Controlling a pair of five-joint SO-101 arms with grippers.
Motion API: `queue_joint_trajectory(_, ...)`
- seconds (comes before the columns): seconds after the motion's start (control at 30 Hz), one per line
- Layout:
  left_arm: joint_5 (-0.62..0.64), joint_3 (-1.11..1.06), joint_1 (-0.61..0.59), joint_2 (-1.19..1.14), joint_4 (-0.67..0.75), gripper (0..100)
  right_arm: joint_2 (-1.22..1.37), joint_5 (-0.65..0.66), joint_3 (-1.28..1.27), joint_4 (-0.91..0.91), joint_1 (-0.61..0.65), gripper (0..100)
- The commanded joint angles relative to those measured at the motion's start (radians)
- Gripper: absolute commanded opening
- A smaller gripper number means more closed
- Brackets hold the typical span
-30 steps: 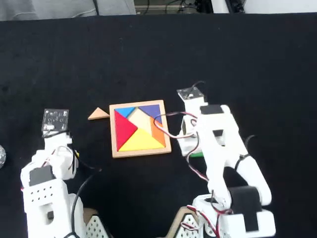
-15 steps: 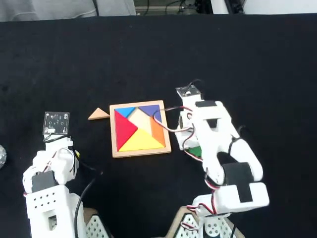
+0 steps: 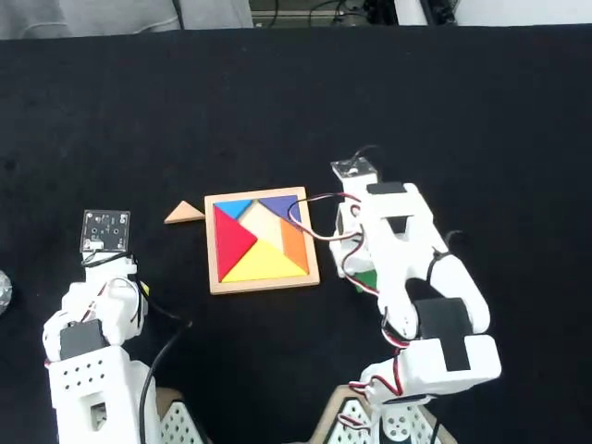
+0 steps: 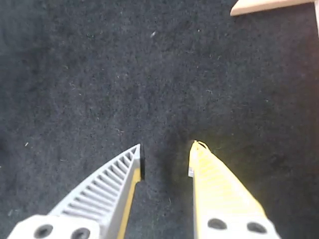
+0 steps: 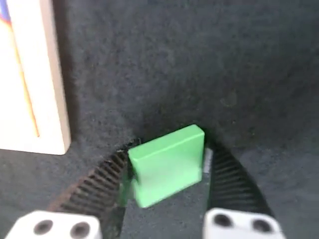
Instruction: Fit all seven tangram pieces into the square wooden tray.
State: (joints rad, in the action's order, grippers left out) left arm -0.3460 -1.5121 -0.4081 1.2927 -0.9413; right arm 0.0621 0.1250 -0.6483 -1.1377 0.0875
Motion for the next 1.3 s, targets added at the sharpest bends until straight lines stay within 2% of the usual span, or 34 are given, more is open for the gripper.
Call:
queue_joint_trajectory(0.0, 0.003, 0.005, -0.001, 0.008, 0.014, 16, -0.027, 0.000, 0.004, -0.002, -0.005, 1.4)
queue_joint_trajectory(0.13, 0.003, 0.005, -0.001, 0.008, 0.017, 16, -0.027, 0.006, 0.064, -0.034, -0.005, 3.5)
queue_joint_trajectory(0.3, 0.003, 0.005, -0.001, 0.008, 0.020, 16, -0.027, 0.038, 0.255, -0.196, -0.005, 3.5)
queue_joint_trajectory(0.5, 0.003, 0.004, 0.019, 0.008, 0.015, 16, -0.025, 0.153, 0.443, -0.367, -0.005, 3.5)
queue_joint_trajectory(0.6, 0.003, 0.004, 0.019, 0.008, 0.018, 16, -0.015, 0.180, 0.450, -0.341, 0.000, 4.0)
queue_joint_trajectory(0.73, 0.003, 0.004, 0.019, 0.008, 0.020, 16, 0.007, 0.135, 0.452, -0.253, 0.002, 5.9)
queue_joint_trajectory(0.9, 0.003, 0.004, 0.019, 0.008, 0.020, 16, 0.090, 0.133, 0.453, -0.155, 0.000, 25.9)
queue_joint_trajectory(0.97, 0.003, 0.004, 0.019, 0.008, 0.020, 16, 0.114, 0.150, 0.453, -0.135, -0.003, 30.0)
queue_joint_trajectory(1.1, 0.003, -0.004, 0.019, 0.008, 0.021, 16, 0.105, 0.238, 0.481, -0.190, -0.006, 27.0)
queue_joint_trajectory(1.27, 0.003, -0.004, 0.019, 0.008, 0.021, 16, 0.036, 0.238, 0.535, -0.239, 0.014, 24.1)
